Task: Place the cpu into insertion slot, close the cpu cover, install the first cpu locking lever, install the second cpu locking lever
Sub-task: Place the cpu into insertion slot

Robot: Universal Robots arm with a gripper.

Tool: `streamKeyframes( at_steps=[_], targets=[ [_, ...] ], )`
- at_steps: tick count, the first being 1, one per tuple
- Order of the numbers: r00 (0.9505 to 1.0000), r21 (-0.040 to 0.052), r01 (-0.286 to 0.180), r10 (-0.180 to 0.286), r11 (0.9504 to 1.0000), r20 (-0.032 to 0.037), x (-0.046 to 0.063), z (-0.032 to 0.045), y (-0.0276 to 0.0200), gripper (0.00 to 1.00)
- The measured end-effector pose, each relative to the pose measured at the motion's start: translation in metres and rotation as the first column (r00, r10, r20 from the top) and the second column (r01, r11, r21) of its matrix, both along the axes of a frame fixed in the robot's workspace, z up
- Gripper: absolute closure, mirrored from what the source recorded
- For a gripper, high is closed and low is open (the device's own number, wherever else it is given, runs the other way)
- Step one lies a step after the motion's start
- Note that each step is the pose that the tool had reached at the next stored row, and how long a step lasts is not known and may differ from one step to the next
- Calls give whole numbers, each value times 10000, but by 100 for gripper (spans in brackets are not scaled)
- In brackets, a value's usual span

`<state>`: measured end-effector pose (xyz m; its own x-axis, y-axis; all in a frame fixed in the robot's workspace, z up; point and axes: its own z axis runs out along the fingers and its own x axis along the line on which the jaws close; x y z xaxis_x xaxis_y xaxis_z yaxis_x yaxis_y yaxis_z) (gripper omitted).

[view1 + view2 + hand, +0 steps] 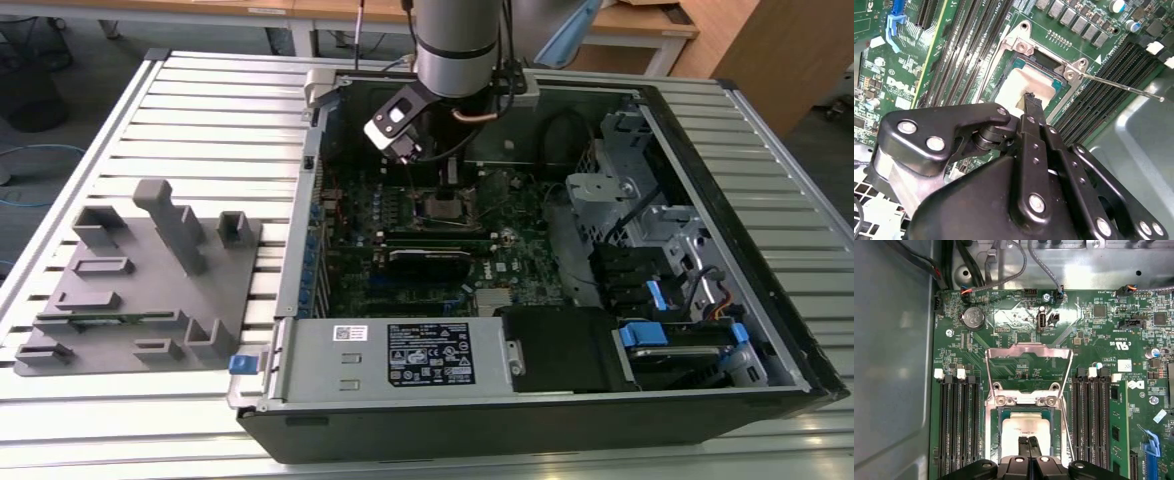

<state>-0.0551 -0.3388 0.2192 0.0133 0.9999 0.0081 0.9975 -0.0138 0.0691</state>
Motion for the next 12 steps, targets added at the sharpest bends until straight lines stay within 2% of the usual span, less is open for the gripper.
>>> streamKeyframes(
  at_steps=[12],
  targets=[
    [10000, -8, 0, 0, 10000, -5, -1, 25, -1, 89]
  ],
)
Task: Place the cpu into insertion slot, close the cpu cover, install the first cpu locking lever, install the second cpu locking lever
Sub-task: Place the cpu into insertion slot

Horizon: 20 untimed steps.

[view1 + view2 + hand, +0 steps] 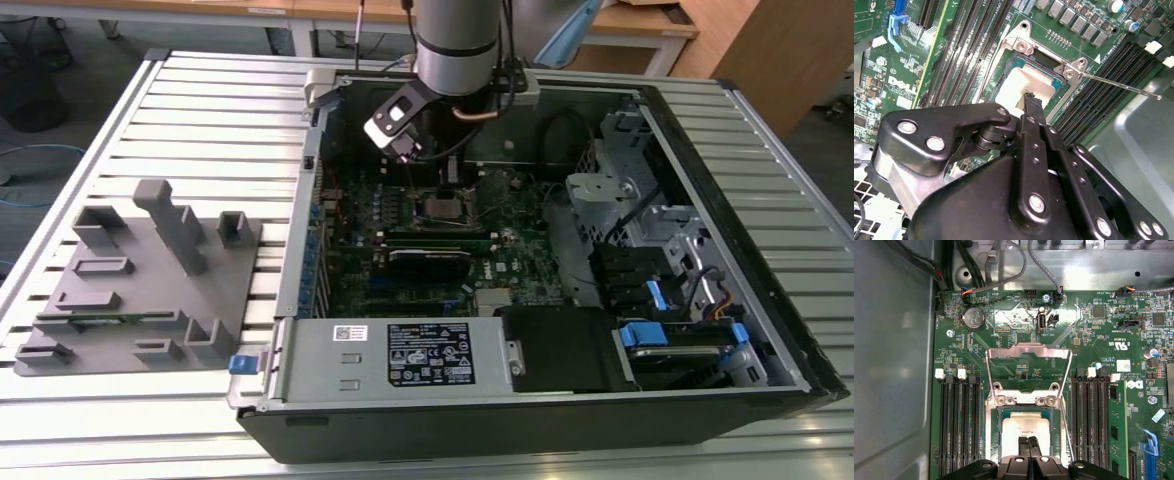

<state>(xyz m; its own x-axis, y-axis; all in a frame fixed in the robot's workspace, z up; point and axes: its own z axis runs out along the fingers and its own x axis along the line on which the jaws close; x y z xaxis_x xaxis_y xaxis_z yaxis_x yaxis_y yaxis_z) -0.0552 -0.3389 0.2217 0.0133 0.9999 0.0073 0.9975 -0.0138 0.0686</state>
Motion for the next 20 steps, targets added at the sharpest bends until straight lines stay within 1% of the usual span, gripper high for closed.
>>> streamKeyframes(
  at_steps=[20],
  targets=[
    [10000, 5, 0, 0, 10000, 3, 0, 44, 1, 89]
  ],
)
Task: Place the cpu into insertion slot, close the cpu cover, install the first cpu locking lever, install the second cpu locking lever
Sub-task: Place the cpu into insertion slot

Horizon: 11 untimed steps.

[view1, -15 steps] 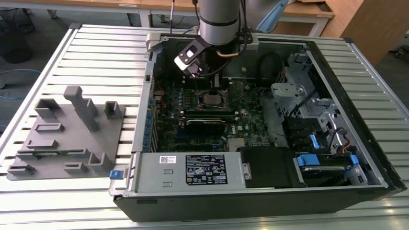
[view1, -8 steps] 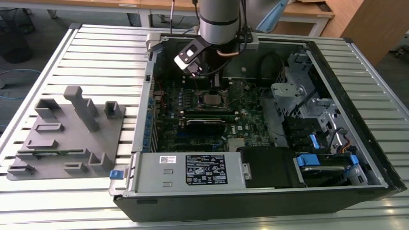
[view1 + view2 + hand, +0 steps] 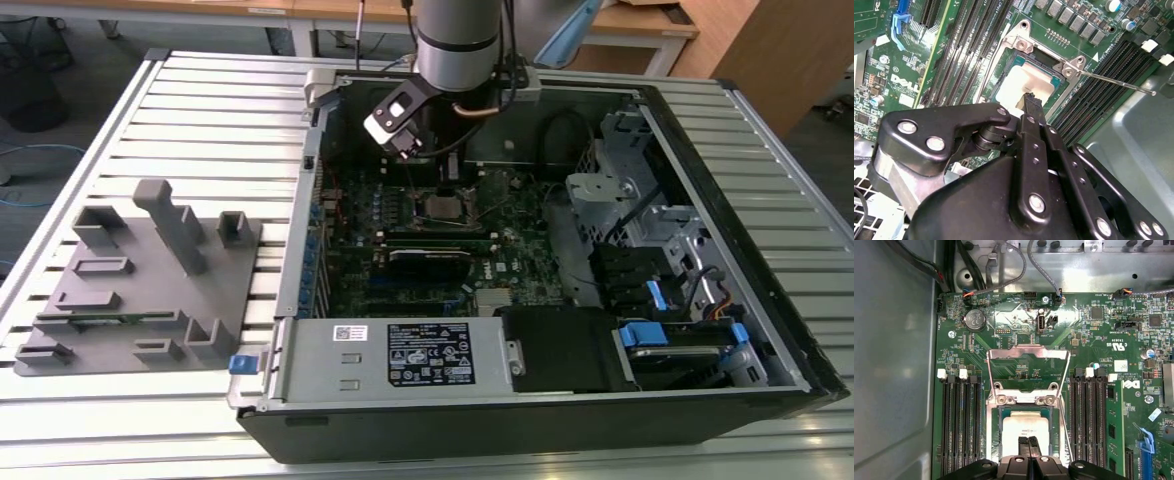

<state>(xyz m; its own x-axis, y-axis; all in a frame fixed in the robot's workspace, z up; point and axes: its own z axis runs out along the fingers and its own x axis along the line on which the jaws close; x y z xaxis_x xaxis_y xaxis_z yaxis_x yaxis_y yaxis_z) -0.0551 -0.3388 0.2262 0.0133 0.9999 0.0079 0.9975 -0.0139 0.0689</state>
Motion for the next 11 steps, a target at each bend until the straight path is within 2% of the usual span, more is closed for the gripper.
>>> streamKeyframes(
  at_steps=[11],
  targets=[
    [10000, 0, 0, 0, 10000, 0, 0, 48, 0, 89]
  ],
)
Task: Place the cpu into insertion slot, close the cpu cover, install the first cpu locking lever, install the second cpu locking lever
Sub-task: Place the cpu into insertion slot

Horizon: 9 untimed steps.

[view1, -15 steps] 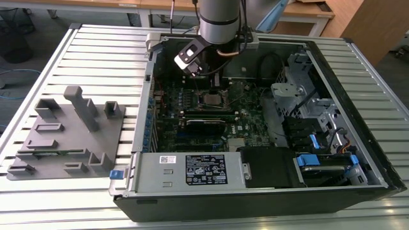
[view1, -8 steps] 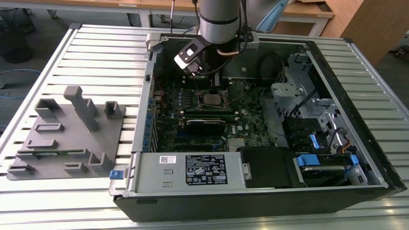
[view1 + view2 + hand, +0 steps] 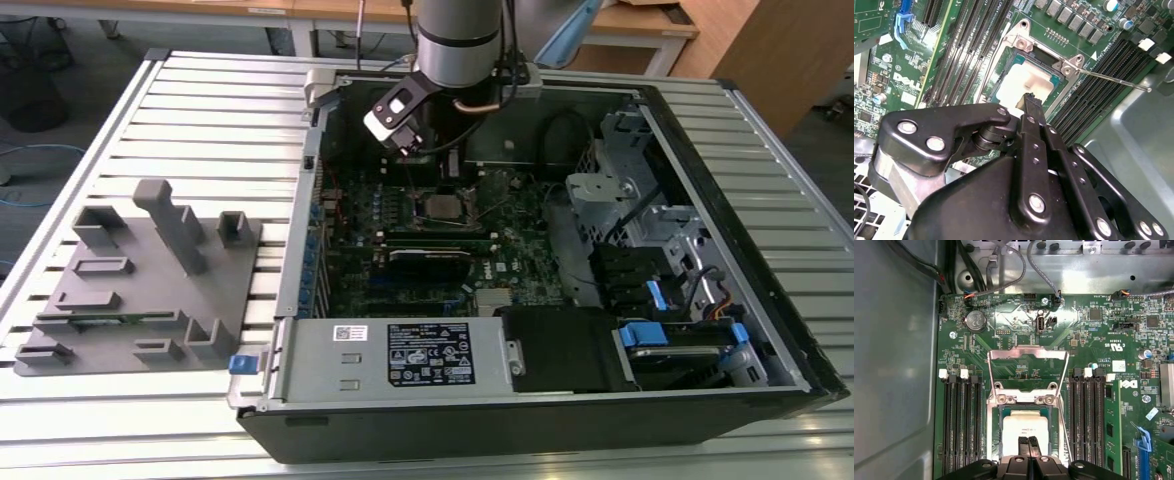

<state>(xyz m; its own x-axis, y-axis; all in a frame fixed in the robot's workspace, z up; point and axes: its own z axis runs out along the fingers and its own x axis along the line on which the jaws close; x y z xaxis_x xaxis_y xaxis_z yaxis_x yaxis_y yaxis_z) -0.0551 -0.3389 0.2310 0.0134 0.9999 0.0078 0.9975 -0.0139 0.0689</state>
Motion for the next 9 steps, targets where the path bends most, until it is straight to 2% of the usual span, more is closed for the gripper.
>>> streamKeyframes(
  at_steps=[9],
  targets=[
    [10000, 2, 0, 0, 10000, 1, 0, 61, 0, 89]
  ],
)
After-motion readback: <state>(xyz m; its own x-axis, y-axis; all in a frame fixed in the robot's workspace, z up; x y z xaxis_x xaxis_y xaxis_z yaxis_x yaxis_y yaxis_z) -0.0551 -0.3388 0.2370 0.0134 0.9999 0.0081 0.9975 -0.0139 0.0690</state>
